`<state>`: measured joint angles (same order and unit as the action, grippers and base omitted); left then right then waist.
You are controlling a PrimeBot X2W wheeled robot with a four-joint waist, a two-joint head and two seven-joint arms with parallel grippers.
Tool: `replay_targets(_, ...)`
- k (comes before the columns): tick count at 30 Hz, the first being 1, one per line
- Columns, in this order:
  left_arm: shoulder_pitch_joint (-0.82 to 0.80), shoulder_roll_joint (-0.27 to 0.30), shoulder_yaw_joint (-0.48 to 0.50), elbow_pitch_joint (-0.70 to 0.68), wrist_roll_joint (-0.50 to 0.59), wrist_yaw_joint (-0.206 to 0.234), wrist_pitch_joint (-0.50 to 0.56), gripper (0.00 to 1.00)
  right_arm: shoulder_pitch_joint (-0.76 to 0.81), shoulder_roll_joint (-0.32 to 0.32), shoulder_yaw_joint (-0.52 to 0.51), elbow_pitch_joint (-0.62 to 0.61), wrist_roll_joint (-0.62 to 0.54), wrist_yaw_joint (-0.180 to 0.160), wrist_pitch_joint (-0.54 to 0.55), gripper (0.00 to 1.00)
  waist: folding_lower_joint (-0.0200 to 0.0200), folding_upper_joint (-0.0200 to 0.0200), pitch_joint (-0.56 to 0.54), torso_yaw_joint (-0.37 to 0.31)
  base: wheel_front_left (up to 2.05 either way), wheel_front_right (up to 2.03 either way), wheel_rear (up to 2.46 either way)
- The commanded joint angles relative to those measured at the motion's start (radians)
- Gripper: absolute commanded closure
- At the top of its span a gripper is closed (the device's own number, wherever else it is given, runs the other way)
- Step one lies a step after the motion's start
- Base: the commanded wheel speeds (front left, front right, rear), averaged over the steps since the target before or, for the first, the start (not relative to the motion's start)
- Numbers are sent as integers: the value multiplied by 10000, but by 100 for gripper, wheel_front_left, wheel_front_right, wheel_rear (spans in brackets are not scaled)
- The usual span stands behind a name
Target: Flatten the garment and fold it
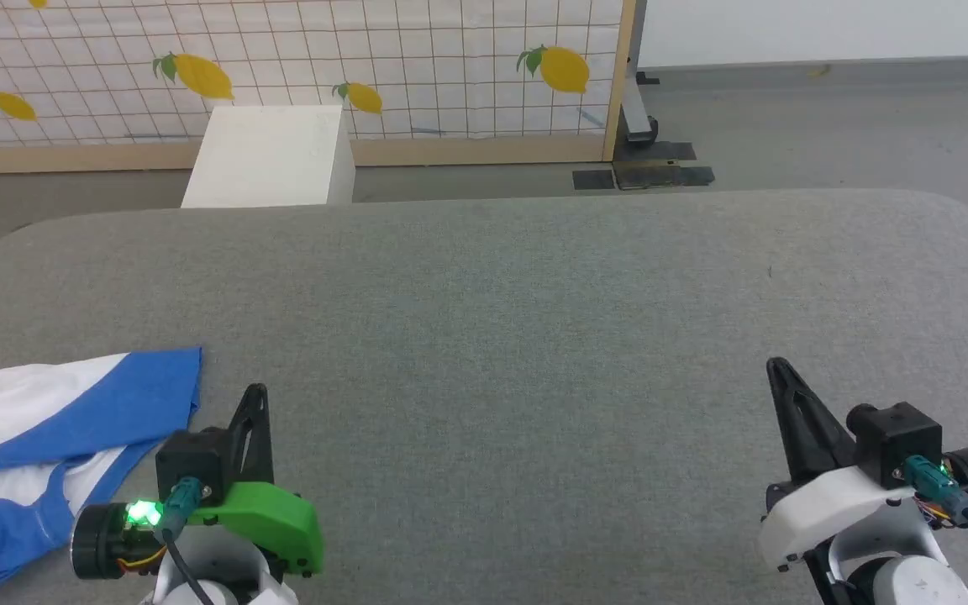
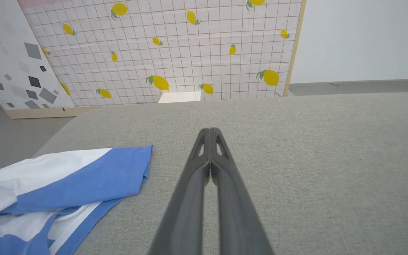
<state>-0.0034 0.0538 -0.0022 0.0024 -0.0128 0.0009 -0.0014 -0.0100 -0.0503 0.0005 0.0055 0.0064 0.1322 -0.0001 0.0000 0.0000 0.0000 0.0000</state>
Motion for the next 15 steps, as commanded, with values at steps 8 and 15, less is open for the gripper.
replay_targets(8,34,-36,22,-24,128,-9,14,100,100,1,-5,-55,-64,-15,1,100,0,0,0,0,0,0,0)
replay_targets(15,34,-36,22,-24,128,-9,14,100,100,1,-5,-55,-64,-15,1,100,0,0,0,0,0,0,0)
